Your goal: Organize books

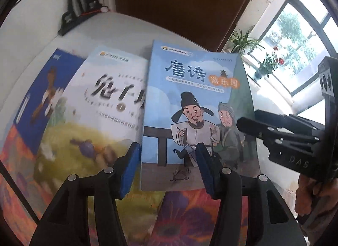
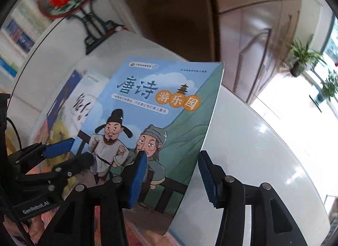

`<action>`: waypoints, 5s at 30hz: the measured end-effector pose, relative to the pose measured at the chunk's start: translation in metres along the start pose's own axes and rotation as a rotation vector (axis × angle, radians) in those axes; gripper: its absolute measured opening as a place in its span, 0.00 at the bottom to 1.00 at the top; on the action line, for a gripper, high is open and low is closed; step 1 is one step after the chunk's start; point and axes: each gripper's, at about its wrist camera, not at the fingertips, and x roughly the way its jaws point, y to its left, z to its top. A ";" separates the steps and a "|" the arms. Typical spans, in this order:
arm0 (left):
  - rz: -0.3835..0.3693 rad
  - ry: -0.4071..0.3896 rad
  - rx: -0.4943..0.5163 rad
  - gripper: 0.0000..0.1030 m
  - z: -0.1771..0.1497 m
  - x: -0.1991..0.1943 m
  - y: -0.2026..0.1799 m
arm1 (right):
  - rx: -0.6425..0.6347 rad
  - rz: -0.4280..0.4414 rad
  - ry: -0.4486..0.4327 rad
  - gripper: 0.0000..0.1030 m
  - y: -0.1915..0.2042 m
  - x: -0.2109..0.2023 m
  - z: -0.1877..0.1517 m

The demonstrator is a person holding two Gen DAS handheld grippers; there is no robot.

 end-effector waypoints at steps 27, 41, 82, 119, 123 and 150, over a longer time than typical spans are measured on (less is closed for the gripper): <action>0.056 0.064 -0.547 0.49 -0.245 -0.104 0.132 | -0.455 0.314 0.226 0.49 0.214 0.015 -0.109; -0.049 0.039 -0.738 0.49 -0.287 -0.118 0.194 | -0.428 0.585 0.475 0.48 0.207 0.037 -0.133; 0.042 0.009 -0.708 0.22 -0.272 -0.149 0.197 | -0.541 0.659 0.390 0.12 0.243 0.022 -0.122; 0.136 -0.096 -0.715 0.22 -0.341 -0.247 0.187 | -0.578 0.750 0.297 0.12 0.316 -0.065 -0.165; 0.151 -0.115 -0.716 0.22 -0.352 -0.263 0.192 | -0.587 0.764 0.284 0.12 0.334 -0.074 -0.173; 0.265 -0.171 -0.859 0.23 -0.482 -0.341 0.256 | -0.693 0.860 0.348 0.13 0.468 -0.079 -0.265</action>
